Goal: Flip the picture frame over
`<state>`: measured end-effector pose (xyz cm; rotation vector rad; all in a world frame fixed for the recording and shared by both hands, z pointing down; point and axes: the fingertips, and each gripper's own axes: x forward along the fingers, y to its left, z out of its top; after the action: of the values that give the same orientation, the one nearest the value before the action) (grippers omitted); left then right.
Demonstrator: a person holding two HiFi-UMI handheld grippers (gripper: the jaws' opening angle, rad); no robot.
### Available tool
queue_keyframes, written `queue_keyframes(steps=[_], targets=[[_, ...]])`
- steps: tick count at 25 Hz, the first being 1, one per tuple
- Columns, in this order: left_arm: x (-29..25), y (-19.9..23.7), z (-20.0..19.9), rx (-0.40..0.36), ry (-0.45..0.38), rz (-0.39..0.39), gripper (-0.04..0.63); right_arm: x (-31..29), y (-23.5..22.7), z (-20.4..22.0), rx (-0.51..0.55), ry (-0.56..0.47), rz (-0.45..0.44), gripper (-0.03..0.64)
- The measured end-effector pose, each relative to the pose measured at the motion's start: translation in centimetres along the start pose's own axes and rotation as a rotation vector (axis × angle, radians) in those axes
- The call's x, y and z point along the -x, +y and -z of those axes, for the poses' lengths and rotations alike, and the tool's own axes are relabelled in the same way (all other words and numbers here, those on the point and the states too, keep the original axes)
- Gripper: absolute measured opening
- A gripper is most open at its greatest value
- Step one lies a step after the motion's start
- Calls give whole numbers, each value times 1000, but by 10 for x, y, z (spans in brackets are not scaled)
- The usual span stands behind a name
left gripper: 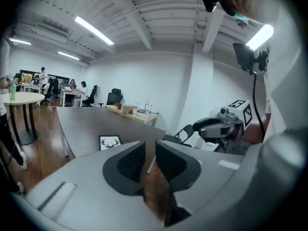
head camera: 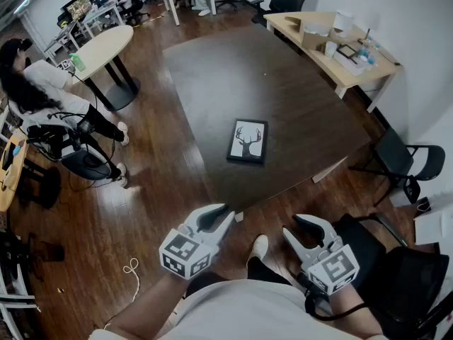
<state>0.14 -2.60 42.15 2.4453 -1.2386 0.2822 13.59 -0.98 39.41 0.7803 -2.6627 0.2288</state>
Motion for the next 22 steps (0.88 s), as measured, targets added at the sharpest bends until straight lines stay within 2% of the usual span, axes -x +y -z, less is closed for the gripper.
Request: queue_keyframes(steps=[3,6,9,12,17,22], targets=[[-72,28,-10,-20,41,-21,63,-15,-52,-7,12,15,14,127],[-136,52,-11,-29,93,-37,67,-25,-83,-6,1,33,33,137],[-191,75,5,-47,174,-65,72,-28,-98,-4,-27,58,56,140],[-237,100,28,-40,260,-126,81,-24,-111,1,-87,69,108,140],[-297,132,56,-38,337,-235,86,-9,-131,19,-159,120,181,140],[-314,149,77,-35,439,-337,92,4,-144,27,-209,155,217,140]])
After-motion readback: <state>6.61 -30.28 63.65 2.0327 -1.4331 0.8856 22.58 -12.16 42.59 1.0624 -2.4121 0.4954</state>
